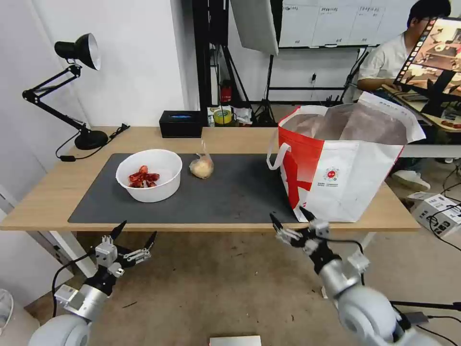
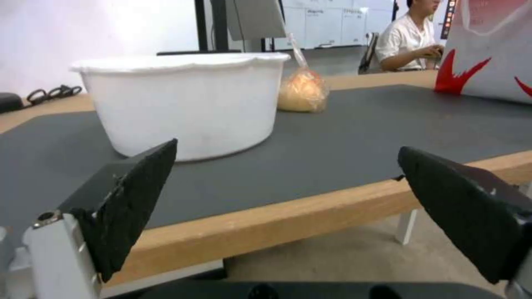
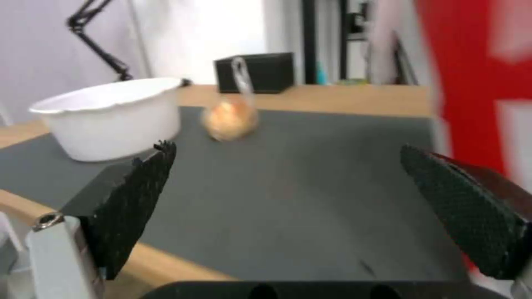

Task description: Pick up the trash from the table and place it into the takeout bag.

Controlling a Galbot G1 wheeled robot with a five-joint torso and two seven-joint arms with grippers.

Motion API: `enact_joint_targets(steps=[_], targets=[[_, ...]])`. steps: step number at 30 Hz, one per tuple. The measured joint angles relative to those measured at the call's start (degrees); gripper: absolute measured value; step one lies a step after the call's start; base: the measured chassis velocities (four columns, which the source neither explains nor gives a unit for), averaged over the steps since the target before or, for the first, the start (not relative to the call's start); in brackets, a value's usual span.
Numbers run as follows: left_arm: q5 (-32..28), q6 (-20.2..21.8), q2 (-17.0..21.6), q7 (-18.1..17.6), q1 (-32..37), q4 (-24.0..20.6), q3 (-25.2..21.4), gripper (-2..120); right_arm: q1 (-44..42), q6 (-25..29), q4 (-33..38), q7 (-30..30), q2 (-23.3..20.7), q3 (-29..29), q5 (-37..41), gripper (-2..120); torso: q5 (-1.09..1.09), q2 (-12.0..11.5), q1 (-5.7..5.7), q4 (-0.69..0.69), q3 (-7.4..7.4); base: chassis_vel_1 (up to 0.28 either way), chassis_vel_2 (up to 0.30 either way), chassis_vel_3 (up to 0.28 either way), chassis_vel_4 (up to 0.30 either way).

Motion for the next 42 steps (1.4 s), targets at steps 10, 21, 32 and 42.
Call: enact_joint_targets(steps=[10,21,32,42], targets=[[-0.16,0.01,-0.3,-0.03,0.5,-0.38,-0.99,100,25.26,-4.14,-9.71,3.21,1.58,-16.19,6.43,100,0.01,-0.01,0.01,0.01,0.0,0.0,0.0,0.0,0.0],[-0.16,-0.17,-0.75,-0.03,0.87,-0.29,-1.07,100,44.41,-9.12,-28.73,6.02,13.94,-27.52,9.66,100,0.0,-0.01,0.01,0.02,0.01,0.0,0.0,0.0,0.0],[-0.38,-0.5,-0.55,-0.02,1.03,-0.28,-1.43,100,54.89,-16.16,-48.1,6.81,27.41,-32.15,9.64,100,-0.01,-0.01,0.01,0.01,0.0,0.0,0.0,0.0,0.0],[-0.99,-1.35,0.21,1.15,1.66,0.43,-2.19,100,60.17,-17.22,-60.7,3.56,35.82,-33.06,6.9,100,0.0,-0.01,0.01,0.01,0.0,0.0,0.0,0.0,0.0]])
